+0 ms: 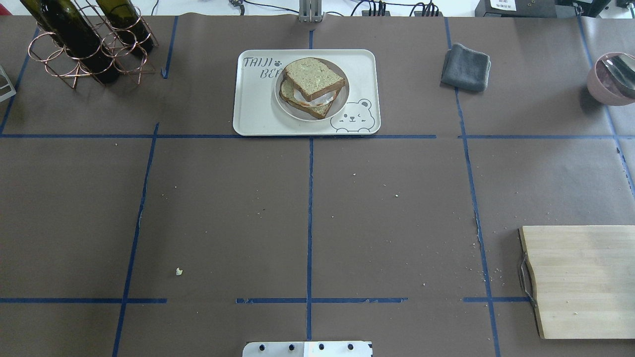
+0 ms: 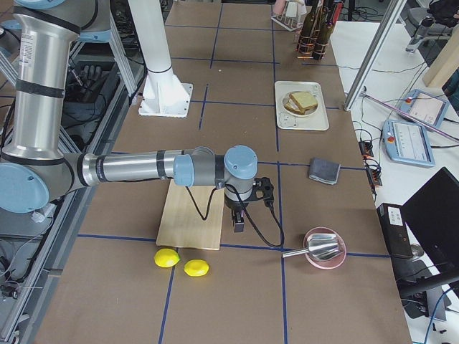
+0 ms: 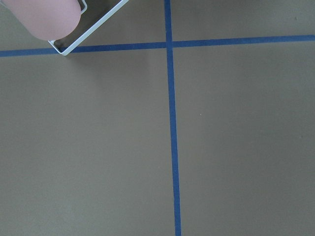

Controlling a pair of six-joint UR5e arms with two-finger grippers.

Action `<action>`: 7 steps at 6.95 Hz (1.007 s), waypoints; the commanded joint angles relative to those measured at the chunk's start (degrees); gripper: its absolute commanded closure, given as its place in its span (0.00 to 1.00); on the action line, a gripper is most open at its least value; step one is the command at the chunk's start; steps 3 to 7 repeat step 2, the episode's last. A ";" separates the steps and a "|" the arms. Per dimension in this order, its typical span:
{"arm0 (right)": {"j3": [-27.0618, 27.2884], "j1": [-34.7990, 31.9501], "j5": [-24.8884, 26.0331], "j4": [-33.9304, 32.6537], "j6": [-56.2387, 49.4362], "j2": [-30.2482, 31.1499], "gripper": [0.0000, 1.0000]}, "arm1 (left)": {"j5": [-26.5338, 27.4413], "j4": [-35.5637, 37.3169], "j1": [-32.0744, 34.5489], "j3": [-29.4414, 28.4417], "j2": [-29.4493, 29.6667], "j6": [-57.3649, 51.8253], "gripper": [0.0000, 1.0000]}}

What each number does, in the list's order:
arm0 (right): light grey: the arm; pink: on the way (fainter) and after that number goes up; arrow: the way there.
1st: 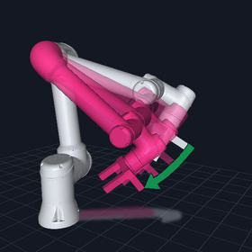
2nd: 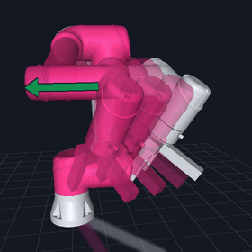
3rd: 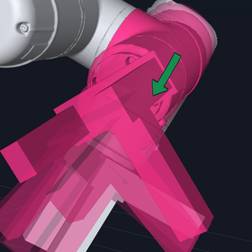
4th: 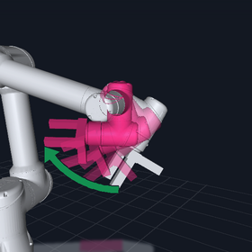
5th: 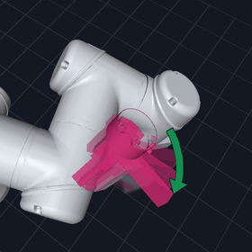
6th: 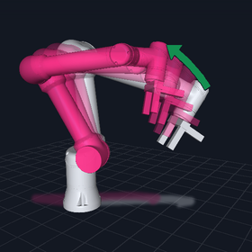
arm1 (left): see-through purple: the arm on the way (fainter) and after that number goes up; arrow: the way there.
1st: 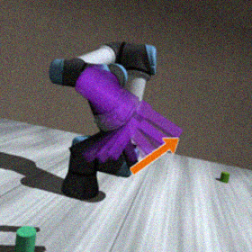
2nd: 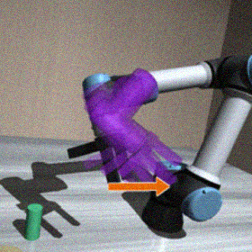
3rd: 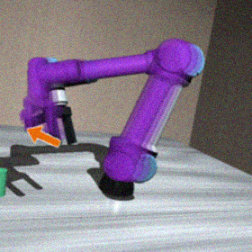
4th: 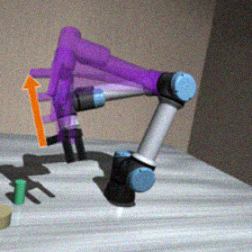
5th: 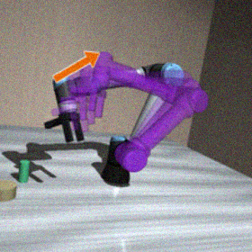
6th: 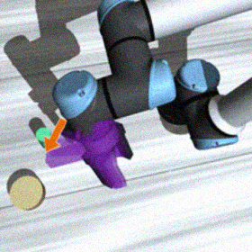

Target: Make sandwich and place on tray

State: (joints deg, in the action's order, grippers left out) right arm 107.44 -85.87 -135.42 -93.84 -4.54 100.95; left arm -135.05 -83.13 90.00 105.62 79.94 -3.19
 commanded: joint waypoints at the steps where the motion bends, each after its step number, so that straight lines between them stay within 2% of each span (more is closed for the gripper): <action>1: 0.31 -0.18 -2.73 0.06 -0.03 -0.05 0.00 | 0.14 0.87 -0.26 -0.59 0.82 -0.15 0.00; 7: 0.40 -0.27 -2.83 0.06 -0.03 -0.05 0.00 | 0.14 0.78 -0.26 -1.90 2.22 -0.24 0.00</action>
